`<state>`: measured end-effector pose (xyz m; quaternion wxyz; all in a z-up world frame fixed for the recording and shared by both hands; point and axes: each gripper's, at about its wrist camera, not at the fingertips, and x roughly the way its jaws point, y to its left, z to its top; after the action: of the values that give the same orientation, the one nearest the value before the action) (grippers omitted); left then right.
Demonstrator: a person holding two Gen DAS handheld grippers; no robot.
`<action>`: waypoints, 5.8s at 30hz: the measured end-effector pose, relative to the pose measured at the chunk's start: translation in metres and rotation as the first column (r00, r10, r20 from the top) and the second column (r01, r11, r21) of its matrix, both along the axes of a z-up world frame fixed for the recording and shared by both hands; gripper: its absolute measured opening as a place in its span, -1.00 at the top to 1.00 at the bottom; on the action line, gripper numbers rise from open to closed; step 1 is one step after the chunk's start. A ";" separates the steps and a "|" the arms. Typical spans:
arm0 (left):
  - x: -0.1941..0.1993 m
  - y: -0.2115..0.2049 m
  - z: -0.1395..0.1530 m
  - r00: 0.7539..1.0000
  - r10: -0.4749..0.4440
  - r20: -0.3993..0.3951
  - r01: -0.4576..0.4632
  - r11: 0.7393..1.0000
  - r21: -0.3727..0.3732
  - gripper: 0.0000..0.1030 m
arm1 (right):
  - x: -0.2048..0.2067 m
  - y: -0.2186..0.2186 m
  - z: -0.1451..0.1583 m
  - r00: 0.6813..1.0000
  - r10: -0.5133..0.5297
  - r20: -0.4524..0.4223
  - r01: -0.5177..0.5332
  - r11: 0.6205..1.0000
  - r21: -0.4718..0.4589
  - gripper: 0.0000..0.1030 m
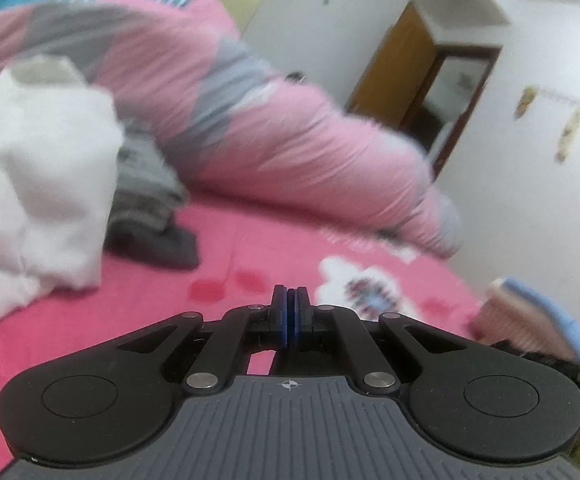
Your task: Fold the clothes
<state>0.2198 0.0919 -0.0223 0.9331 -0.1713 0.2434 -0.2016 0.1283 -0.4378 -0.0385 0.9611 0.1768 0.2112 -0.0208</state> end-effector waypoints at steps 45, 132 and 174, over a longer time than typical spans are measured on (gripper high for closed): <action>-0.163 0.059 -0.064 0.929 -0.111 -0.353 0.016 0.965 -0.262 0.06 | -0.223 0.018 -0.021 0.955 -0.139 -0.263 0.238 0.887 0.395 0.10; -0.194 0.052 -0.063 0.971 -0.080 -0.227 0.062 0.995 -0.083 0.01 | -0.168 0.304 0.013 0.846 0.479 -0.234 -0.529 0.807 -0.260 0.80; -0.156 0.055 -0.031 0.984 -0.038 -0.174 0.029 0.998 -0.050 -0.11 | -0.163 0.252 0.027 0.971 0.235 -0.051 -0.235 0.972 0.003 -0.68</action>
<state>0.0643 0.1473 -0.0529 0.9003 -0.2062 0.3226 -0.2071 -0.0347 -0.1857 -0.0113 0.9514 0.1483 0.2550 0.0883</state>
